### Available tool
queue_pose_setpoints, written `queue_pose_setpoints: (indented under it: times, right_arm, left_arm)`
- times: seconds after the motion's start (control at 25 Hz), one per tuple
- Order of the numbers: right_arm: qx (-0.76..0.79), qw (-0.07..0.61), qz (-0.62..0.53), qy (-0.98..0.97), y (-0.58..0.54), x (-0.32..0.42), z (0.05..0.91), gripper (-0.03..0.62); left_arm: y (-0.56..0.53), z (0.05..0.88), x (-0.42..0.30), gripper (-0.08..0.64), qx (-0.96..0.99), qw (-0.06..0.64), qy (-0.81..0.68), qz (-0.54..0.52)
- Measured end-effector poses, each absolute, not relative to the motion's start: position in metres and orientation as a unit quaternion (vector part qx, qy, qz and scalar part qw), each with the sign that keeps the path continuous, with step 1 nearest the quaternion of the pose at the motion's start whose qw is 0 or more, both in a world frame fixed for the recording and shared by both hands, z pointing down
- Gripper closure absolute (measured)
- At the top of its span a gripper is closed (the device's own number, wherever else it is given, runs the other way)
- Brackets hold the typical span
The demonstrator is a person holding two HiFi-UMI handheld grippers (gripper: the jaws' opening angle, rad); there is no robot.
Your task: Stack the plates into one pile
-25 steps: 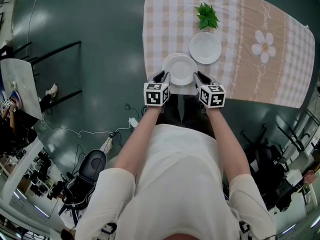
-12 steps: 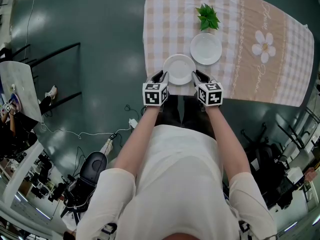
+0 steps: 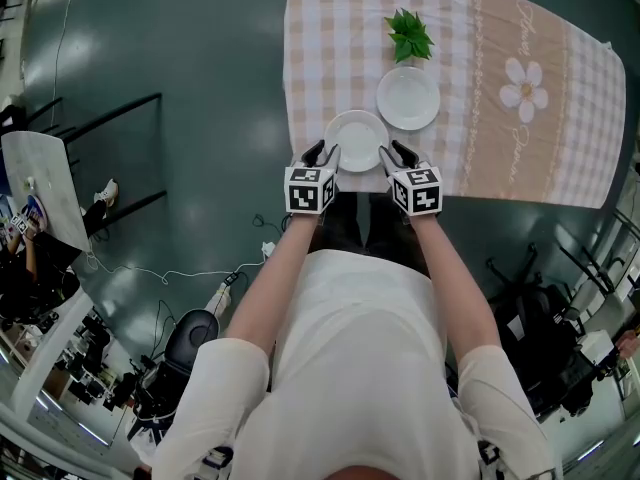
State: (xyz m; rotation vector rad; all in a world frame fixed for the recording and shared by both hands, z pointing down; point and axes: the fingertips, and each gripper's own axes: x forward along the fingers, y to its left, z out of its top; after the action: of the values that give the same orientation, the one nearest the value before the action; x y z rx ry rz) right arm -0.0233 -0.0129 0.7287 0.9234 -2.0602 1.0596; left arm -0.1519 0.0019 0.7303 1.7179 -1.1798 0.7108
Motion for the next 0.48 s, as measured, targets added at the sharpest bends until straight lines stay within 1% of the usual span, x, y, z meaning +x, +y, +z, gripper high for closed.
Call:
queue_pose_setpoints:
  times: [0.48]
  right_arm:
    - [0.387,0.302,0.407,-0.771,-0.034,0.010,0.721,0.447]
  left_arm:
    - [-0.034,0.713,-0.116,0.422,0.738,0.427,-0.425,0.304]
